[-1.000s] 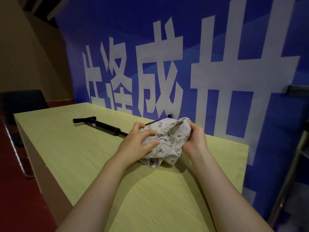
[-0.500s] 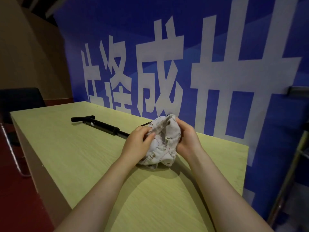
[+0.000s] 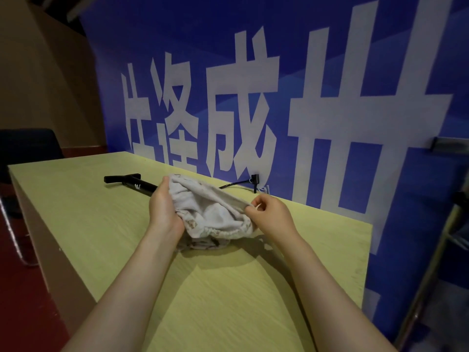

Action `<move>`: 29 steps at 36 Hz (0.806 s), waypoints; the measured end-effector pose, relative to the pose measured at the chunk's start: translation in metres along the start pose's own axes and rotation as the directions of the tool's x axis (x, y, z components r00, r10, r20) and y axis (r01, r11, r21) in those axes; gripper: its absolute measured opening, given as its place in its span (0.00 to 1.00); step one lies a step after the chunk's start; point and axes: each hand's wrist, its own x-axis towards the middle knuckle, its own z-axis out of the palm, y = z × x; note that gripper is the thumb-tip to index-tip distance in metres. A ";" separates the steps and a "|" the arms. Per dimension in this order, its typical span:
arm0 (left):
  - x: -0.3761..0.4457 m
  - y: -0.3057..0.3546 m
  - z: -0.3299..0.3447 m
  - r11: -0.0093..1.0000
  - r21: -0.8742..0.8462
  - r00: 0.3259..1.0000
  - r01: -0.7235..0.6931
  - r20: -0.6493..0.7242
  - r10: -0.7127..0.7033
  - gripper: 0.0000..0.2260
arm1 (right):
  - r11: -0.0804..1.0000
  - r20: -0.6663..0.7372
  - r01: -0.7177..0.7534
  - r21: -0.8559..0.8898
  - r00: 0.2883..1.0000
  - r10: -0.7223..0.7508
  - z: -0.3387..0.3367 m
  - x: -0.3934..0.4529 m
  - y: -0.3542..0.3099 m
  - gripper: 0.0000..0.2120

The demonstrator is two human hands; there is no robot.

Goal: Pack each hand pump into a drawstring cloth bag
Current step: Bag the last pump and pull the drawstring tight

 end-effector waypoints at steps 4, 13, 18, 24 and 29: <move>-0.009 0.001 0.007 0.950 0.123 0.949 -0.287 -0.102 0.300 0.10 | 0.983 -0.004 -0.126 0.134 0.992 0.128 -0.002 0.004 0.002 0.11; -0.005 -0.008 0.001 0.724 0.541 0.884 -0.429 0.087 0.459 0.15 | -0.039 0.484 -0.490 0.871 0.841 0.242 -0.018 0.005 -0.005 0.08; -0.001 -0.014 -0.004 0.655 0.650 0.898 -0.387 0.103 0.428 0.14 | -0.274 0.524 -0.473 0.837 0.837 0.158 -0.024 0.004 -0.001 0.13; 0.003 0.001 -0.001 0.982 -0.076 0.983 0.175 0.063 -0.171 0.11 | 0.185 0.382 -0.457 0.870 0.862 0.332 -0.023 0.006 -0.002 0.09; -0.001 0.004 -0.003 0.965 -0.140 0.970 0.221 0.130 -0.204 0.11 | 0.762 -0.121 -0.316 0.565 0.882 0.456 -0.019 0.021 0.028 0.10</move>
